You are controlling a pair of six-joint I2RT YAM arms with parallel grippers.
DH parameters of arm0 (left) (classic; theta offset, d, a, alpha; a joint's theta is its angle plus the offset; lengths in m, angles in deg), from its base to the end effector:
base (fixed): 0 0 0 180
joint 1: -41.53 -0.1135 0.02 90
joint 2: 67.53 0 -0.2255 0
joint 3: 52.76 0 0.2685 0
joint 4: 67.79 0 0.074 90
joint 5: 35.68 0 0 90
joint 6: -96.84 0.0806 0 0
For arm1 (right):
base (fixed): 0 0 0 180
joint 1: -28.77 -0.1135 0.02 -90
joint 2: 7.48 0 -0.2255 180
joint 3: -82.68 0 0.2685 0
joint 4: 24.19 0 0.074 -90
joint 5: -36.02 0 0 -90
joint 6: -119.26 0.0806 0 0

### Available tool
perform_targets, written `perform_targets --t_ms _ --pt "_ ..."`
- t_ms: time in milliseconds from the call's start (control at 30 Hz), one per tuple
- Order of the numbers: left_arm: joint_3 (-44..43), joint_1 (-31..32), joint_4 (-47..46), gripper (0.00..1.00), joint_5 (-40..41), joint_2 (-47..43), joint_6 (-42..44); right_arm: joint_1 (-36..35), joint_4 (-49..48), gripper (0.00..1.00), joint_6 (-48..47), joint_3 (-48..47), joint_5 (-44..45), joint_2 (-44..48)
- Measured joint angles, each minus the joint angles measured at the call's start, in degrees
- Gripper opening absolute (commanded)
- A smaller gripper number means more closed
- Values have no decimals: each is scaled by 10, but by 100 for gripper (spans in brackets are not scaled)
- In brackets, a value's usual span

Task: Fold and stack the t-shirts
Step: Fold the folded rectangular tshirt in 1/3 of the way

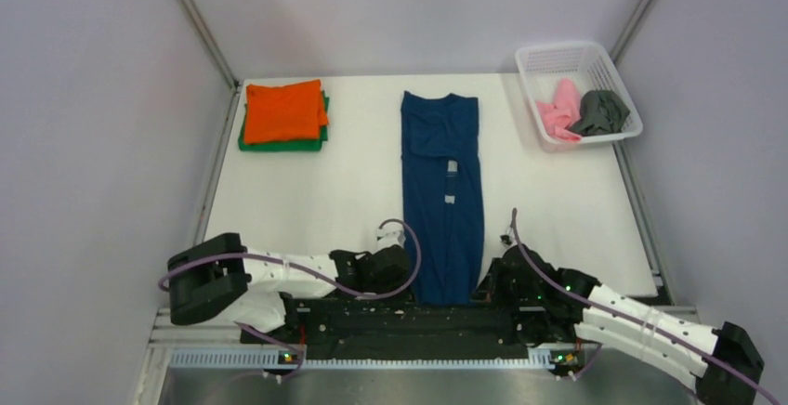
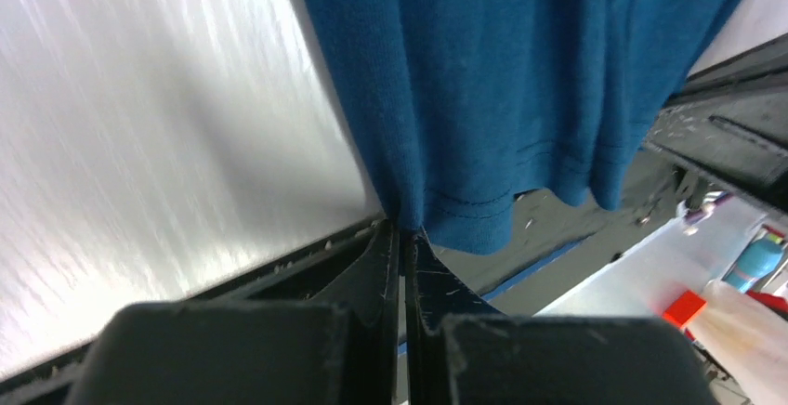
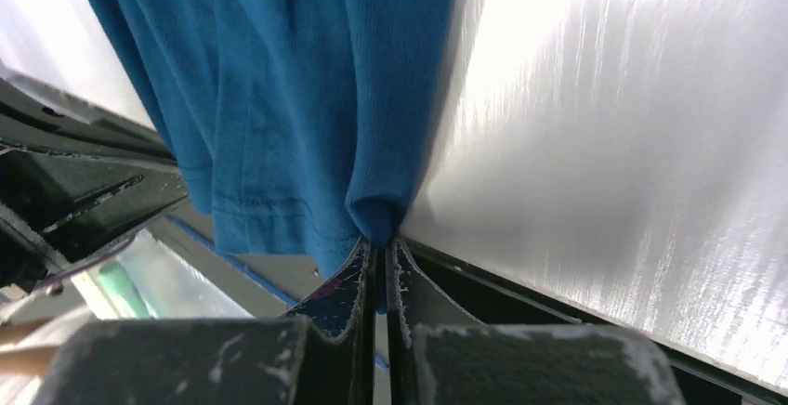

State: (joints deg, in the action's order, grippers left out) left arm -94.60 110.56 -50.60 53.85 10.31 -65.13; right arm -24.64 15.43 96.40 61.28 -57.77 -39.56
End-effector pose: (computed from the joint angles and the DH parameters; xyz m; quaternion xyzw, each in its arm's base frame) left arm 0.1004 -0.2639 0.0523 -0.0230 0.9486 -0.2989 0.1017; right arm 0.1098 0.1569 0.0647 0.1012 0.9347 0.3101 0.1413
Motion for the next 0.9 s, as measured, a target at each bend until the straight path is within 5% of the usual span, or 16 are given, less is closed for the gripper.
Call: perform_targets --t_ms 267,533,733,900 --pt "11 35 58 0 33 -36 -29 0 62 0 5 20 -49 101" --pt "-68 28 112 0 108 -89 27 0 97 0 -27 -86 -3 51" --pt "-160 -72 94 0 123 -62 103 22 69 0 -82 -195 74 -75" --pt "-202 -177 83 0 108 -2 159 132 7 0 -136 -251 83 -196"
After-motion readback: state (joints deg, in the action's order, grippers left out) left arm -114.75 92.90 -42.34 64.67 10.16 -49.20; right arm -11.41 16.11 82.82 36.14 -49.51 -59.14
